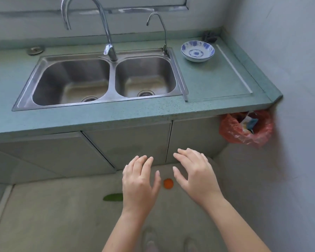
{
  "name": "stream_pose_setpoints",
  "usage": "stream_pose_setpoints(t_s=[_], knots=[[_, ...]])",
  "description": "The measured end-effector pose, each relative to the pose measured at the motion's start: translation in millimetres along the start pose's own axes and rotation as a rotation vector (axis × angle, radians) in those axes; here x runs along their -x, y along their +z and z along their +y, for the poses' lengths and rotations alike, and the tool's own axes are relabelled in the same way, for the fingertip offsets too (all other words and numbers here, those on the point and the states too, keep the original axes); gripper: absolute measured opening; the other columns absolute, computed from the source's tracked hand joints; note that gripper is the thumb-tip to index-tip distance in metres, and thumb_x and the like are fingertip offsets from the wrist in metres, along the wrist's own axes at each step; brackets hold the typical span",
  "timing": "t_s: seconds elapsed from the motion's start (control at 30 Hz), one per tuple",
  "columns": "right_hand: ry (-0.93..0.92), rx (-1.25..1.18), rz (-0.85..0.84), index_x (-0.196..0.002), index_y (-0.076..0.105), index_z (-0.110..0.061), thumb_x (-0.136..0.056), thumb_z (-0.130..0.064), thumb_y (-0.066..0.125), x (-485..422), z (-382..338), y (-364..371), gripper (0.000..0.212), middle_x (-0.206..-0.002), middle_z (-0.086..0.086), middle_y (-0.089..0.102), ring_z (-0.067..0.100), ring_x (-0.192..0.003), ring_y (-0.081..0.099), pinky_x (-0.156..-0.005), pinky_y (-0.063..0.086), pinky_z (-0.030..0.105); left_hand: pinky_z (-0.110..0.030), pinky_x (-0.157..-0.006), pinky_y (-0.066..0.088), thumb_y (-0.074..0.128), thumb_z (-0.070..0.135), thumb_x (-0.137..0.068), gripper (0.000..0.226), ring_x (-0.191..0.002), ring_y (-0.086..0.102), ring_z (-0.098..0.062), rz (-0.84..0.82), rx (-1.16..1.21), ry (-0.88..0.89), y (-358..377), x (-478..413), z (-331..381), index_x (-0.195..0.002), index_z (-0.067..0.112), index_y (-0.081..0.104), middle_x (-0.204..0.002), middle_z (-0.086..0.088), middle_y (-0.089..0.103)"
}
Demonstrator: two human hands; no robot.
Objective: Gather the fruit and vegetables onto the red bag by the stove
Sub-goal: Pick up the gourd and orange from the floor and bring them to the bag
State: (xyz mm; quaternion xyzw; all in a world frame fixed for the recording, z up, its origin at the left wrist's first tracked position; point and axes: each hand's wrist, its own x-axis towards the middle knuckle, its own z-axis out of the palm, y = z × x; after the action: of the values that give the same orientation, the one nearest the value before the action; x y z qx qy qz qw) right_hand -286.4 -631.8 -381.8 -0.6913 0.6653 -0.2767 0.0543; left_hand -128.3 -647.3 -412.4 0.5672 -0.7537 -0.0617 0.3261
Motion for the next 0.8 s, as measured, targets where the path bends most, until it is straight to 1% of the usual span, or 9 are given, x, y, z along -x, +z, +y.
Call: stream_pose_setpoints(t_s=[0.1, 0.23, 0.3, 0.37, 0.47, 0.57, 0.67, 0.7, 0.8], knots=[[-0.047, -0.049, -0.058, -0.103, 0.066, -0.013, -0.079, -0.035, 0.045, -5, 14, 21, 0.039, -0.108, 0.003, 0.066, 0.027, -0.103, 0.060, -0.085, 0.045, 0.054, -0.052, -0.087, 0.047, 0.047, 0.029, -0.083, 0.040, -0.109, 0.054, -0.032, 0.020, -0.054, -0.067, 13, 7, -8, -0.108, 0.003, 0.065, -0.110, -0.014, 0.064], [-0.091, -0.099, -0.134, -0.104, 0.066, -0.014, -0.079, -0.035, 0.046, -3, 45, 56, 0.039, -0.109, 0.002, 0.066, 0.027, -0.104, 0.060, -0.086, 0.045, 0.054, -0.049, -0.090, 0.044, 0.047, 0.030, -0.083, 0.040, -0.114, 0.047, -0.027, 0.039, -0.103, -0.189, 43, 31, -22, -0.107, 0.003, 0.065, -0.112, -0.014, 0.063], [-0.120, -0.122, -0.155, -0.104, 0.066, -0.014, -0.079, -0.035, 0.047, 1, 61, 78, 0.038, -0.109, 0.002, 0.066, 0.026, -0.105, 0.059, -0.087, 0.045, 0.052, -0.045, -0.092, 0.041, 0.047, 0.031, -0.083, 0.040, -0.115, 0.046, -0.026, 0.035, -0.110, -0.234, 64, 46, -34, -0.109, 0.005, 0.063, -0.113, -0.013, 0.063], [-0.143, -0.138, -0.174, -0.105, 0.065, -0.015, -0.079, -0.035, 0.047, 5, 76, 102, 0.037, -0.109, 0.001, 0.066, 0.026, -0.105, 0.059, -0.088, 0.044, 0.051, -0.041, -0.094, 0.037, 0.046, 0.033, -0.085, 0.039, -0.115, 0.046, -0.026, 0.021, -0.107, -0.254, 88, 63, -49, -0.109, 0.006, 0.062, -0.113, -0.013, 0.063], [-0.140, -0.171, -0.211, -0.105, 0.065, -0.015, -0.079, -0.036, 0.048, 12, 98, 145, 0.038, -0.111, 0.001, 0.065, 0.025, -0.107, 0.058, -0.089, 0.045, 0.051, -0.042, -0.094, 0.035, 0.036, 0.042, -0.092, 0.049, -0.114, 0.046, -0.026, -0.025, -0.097, -0.275, 126, 85, -78, -0.108, 0.004, 0.063, -0.114, -0.013, 0.062], [-0.144, -0.167, -0.239, -0.105, 0.065, -0.015, -0.079, -0.036, 0.048, 23, 124, 193, 0.037, -0.109, 0.001, 0.066, 0.025, -0.105, 0.059, -0.089, 0.046, 0.050, -0.044, -0.093, 0.035, 0.043, 0.035, -0.086, 0.040, -0.113, 0.046, -0.027, -0.053, -0.099, -0.288, 169, 106, -114, -0.112, 0.008, 0.059, -0.113, -0.014, 0.062], [-0.172, -0.165, -0.276, -0.104, 0.063, -0.015, -0.079, -0.035, 0.050, 33, 153, 243, 0.035, -0.106, 0.003, 0.065, 0.025, -0.101, 0.058, -0.086, 0.049, 0.044, -0.040, -0.093, 0.034, 0.037, 0.040, -0.092, 0.037, -0.111, 0.045, -0.027, -0.075, -0.092, -0.309, 213, 124, -150, -0.114, 0.014, 0.050, -0.113, -0.015, 0.062], [-0.177, -0.162, -0.283, -0.104, 0.062, -0.016, -0.079, -0.035, 0.051, 37, 162, 261, 0.034, -0.106, 0.003, 0.065, 0.025, -0.102, 0.058, -0.084, 0.049, 0.042, -0.039, -0.092, 0.034, 0.037, 0.040, -0.092, 0.037, -0.110, 0.045, -0.027, -0.081, -0.085, -0.313, 227, 130, -163, -0.113, 0.013, 0.051, -0.111, -0.015, 0.062], [-0.167, -0.176, -0.290, -0.104, 0.062, -0.016, -0.080, -0.035, 0.051, 50, 188, 317, 0.033, -0.108, 0.003, 0.066, 0.026, -0.104, 0.058, -0.085, 0.048, 0.039, -0.036, -0.093, 0.034, 0.046, 0.030, -0.082, 0.037, -0.107, 0.047, -0.027, -0.116, -0.077, -0.306, 270, 145, -201, -0.108, 0.007, 0.059, -0.110, -0.016, 0.062]])
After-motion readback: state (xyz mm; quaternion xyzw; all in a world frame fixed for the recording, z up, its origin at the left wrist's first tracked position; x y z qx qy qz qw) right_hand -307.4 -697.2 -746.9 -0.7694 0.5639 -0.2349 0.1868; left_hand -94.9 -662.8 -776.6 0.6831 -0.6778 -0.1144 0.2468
